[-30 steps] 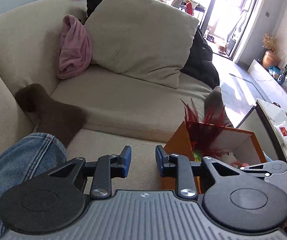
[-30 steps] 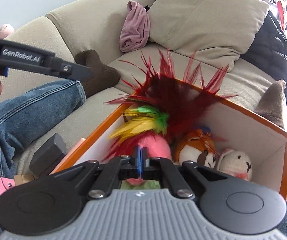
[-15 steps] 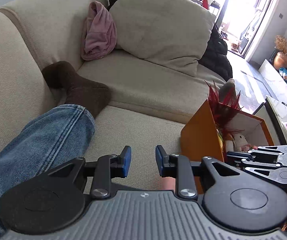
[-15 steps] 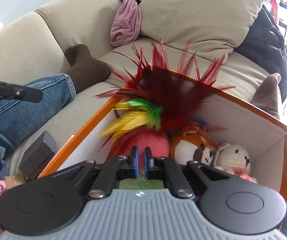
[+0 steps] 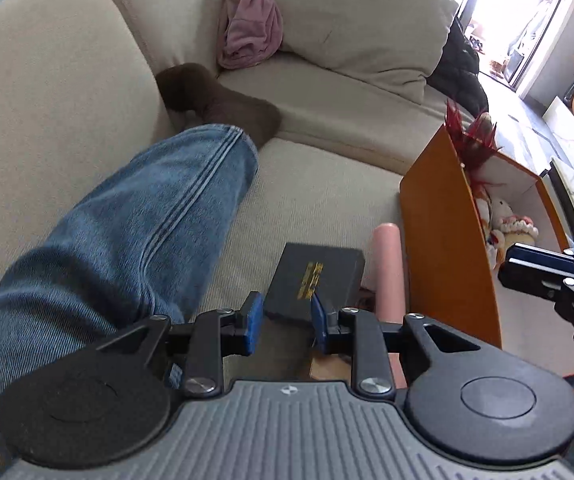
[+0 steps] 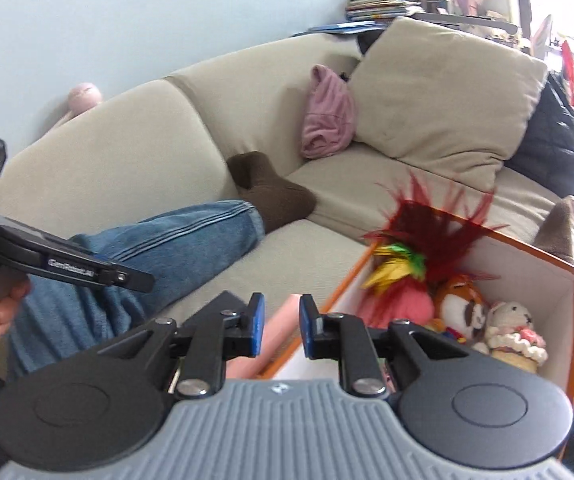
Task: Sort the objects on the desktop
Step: 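Grasp the pink card holder with the left gripper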
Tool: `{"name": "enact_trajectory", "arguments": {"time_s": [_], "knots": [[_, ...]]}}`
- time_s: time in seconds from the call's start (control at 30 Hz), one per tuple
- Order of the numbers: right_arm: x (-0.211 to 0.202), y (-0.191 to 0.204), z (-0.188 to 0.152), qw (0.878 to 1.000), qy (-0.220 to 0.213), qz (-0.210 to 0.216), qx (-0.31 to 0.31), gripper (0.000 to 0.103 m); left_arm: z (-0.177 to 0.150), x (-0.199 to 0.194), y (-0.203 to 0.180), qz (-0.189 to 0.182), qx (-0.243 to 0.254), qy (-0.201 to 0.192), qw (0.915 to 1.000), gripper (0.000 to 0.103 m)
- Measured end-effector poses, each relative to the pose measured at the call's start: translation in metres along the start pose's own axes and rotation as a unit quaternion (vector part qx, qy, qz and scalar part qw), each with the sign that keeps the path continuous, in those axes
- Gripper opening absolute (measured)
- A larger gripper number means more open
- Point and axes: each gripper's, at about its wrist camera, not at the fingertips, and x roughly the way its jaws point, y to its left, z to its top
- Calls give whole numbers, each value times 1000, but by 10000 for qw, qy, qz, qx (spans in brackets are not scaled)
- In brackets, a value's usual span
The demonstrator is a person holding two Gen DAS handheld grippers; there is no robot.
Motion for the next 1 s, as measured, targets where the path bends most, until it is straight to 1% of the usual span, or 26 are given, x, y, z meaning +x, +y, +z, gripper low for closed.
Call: {"name": "enact_trajectory", "arguments": {"time_s": [0.1, 0.2, 0.27, 0.3, 0.33, 0.43, 0.63, 0.73, 0.77, 0.83, 0.93, 1.0], "knots": [[14, 30, -8, 9987, 278, 316, -278, 23, -15, -2, 7, 48, -51, 234, 9997, 32], [29, 53, -19, 9958, 611, 461, -495, 23, -29, -6, 12, 131, -160, 554, 9983, 39], [36, 63, -27, 9937, 770, 470, -672, 23, -39, -14, 14, 106, -194, 667, 9975, 49], [38, 67, -31, 9929, 829, 435, -734, 24, -43, -17, 16, 86, -243, 687, 9973, 58], [41, 68, -34, 9925, 882, 396, -754, 24, -47, -19, 17, 74, -340, 732, 9967, 59], [43, 69, -38, 9924, 948, 361, -703, 24, -56, -17, 17, -19, -503, 981, 9939, 59], [36, 65, -42, 9937, 834, 316, -671, 25, -65, -5, 21, -275, -1024, 1336, 9853, 59], [36, 63, -43, 9945, 820, 289, -587, 25, -69, 4, 18, -395, -1157, 1393, 9827, 59], [35, 62, -43, 9946, 813, 287, -574, 25, -70, 7, 18, -411, -1224, 1406, 9816, 57], [33, 61, -44, 9949, 790, 291, -560, 25, -71, 14, 19, -403, -1371, 1426, 9794, 43], [32, 60, -45, 9953, 761, 273, -541, 25, -73, 19, 21, -423, -1514, 1382, 9779, 42], [32, 58, -44, 9954, 762, 259, -512, 25, -73, 21, 19, -443, -1516, 1269, 9793, 41]]}}
